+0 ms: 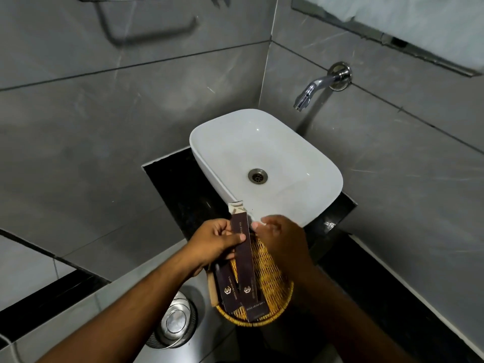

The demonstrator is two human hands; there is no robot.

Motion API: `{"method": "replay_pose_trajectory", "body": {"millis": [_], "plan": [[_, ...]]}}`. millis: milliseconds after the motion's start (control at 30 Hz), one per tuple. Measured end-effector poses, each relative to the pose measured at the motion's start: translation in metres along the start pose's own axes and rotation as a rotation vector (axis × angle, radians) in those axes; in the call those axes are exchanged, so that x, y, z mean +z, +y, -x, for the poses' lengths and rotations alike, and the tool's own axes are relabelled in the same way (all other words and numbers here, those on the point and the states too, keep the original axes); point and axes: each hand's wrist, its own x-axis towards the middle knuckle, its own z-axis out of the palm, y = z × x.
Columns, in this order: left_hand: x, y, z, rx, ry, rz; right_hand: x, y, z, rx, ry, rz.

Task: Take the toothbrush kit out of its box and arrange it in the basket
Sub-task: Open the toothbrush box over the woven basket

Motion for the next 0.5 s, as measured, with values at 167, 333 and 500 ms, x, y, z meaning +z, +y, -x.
{"method": "replay_pose_trajectory", "body": {"millis": [167, 333, 500], "plan": [[0.002, 0.015, 0.007, 0.127, -0.103, -0.182, -0.015, -0.033, -0.040, 0.161, -0.256, -0.236], [-0.003, 0.024, 0.008, 0.188, -0.082, -0.353, -0.022, -0.034, -0.044, 0.234, -0.316, -0.320], [-0.010, 0.026, 0.008, 0.222, -0.068, -0.448, -0.015, -0.020, -0.032, 0.373, -0.231, -0.541]]}}
